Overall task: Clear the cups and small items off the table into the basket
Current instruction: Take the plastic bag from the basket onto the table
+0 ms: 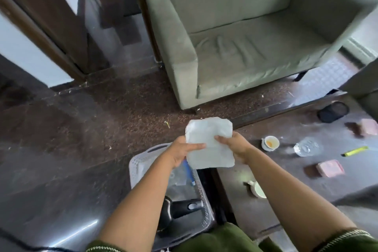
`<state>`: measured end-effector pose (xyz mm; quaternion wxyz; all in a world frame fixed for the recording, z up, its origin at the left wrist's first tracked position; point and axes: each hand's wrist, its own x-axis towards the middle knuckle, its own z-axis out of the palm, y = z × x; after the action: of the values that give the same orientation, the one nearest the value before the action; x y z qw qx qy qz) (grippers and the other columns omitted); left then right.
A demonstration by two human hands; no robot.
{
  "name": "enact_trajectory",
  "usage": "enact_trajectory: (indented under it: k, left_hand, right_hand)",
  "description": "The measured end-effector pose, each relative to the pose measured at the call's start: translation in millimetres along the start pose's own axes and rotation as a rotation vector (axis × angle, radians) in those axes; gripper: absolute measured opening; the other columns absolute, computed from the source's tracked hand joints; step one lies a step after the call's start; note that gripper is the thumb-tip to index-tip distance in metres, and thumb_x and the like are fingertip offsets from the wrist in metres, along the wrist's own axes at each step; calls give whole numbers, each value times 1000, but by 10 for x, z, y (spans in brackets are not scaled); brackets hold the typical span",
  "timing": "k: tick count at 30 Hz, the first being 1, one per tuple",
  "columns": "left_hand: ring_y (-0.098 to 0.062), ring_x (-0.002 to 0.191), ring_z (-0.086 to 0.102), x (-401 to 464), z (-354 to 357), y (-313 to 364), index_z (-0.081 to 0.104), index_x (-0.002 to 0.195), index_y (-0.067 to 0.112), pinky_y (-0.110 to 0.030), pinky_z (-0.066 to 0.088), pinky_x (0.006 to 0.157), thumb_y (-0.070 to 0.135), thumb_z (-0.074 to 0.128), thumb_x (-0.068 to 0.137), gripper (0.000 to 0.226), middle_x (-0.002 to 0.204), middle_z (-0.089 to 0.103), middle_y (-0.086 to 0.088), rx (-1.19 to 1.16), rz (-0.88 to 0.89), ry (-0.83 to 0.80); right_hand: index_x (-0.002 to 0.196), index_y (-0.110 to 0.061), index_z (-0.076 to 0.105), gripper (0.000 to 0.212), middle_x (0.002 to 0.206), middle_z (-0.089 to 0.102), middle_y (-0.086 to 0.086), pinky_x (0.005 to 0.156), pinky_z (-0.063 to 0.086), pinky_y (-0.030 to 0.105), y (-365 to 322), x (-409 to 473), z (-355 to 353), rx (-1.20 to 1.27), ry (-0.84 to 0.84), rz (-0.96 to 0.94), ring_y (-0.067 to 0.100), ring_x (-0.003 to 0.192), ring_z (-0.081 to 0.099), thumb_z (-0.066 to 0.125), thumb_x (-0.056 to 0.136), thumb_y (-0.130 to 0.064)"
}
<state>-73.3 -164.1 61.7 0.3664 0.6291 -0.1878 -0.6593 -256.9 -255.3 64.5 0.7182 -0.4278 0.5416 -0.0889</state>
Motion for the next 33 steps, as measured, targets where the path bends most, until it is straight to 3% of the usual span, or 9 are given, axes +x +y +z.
enact_trajectory:
  k: [4,8,13,16,18,23,26,29,33]
  left_hand:
    - [-30,98,68,7,797,175,63,113,4,-43,56,85,1,75,76,39,112,70,-16,99,81,132]
    - [-26,95,66,25,1769,232,64,108,11,-41,57,83,-2,70,75,36,106,69,-9,251,92,84]
    - [-26,88,68,58,3222,12,60,109,15,-42,56,78,13,71,81,30,103,70,-9,187,71,8]
    - [-29,98,66,183,4129,-184,55,120,9,-48,54,89,13,63,88,33,111,67,-11,237,101,0]
    - [-29,109,61,215,4673,-256,49,126,9,-47,50,97,17,57,92,36,121,62,-10,335,125,-11]
    - [-29,114,55,356,5585,-245,44,132,13,-35,45,95,24,46,95,39,127,59,-9,622,234,-18]
    - [-32,115,55,639,5896,-128,48,129,11,-34,44,95,29,43,96,38,128,59,-13,709,243,4]
    - [-34,113,55,987,6062,-13,54,122,5,-31,40,84,29,40,99,37,123,60,-17,815,268,70]
    - [-34,112,56,1481,6244,117,56,121,4,-36,46,93,25,43,99,33,123,61,-19,729,265,97]
  right_hand:
    - [116,-1,62,32,112,68,14,75,58,42,69,-418,-660,114,143,-40,29,95,67,69,87,-12]
    - [111,-5,62,29,109,69,11,85,57,47,302,-850,-1418,58,309,-103,30,99,66,70,84,-10]
    - [107,-16,66,21,94,67,3,65,51,29,624,-1464,-2550,-103,561,-112,24,86,63,67,86,-22]
    - [100,-13,71,20,93,72,7,79,55,40,797,-1809,-3304,-171,689,-116,28,90,67,67,84,-24]
    - [108,-11,69,24,104,71,10,87,52,39,886,-1995,-3739,-200,743,-124,31,100,64,63,88,-22]
    - [141,-12,41,45,132,58,16,94,42,35,981,-2113,-4510,-351,707,-51,36,119,54,47,97,-18]
    - [144,-7,29,53,135,55,17,97,43,41,911,-1942,-4830,-428,613,34,37,121,53,45,93,-11]
    - [141,-6,38,49,135,55,16,97,43,38,819,-1696,-5091,-496,524,44,34,121,53,42,92,-5]
    - [120,-7,60,39,119,65,15,86,46,32,726,-1293,-5456,-429,637,22,34,111,58,42,86,0]
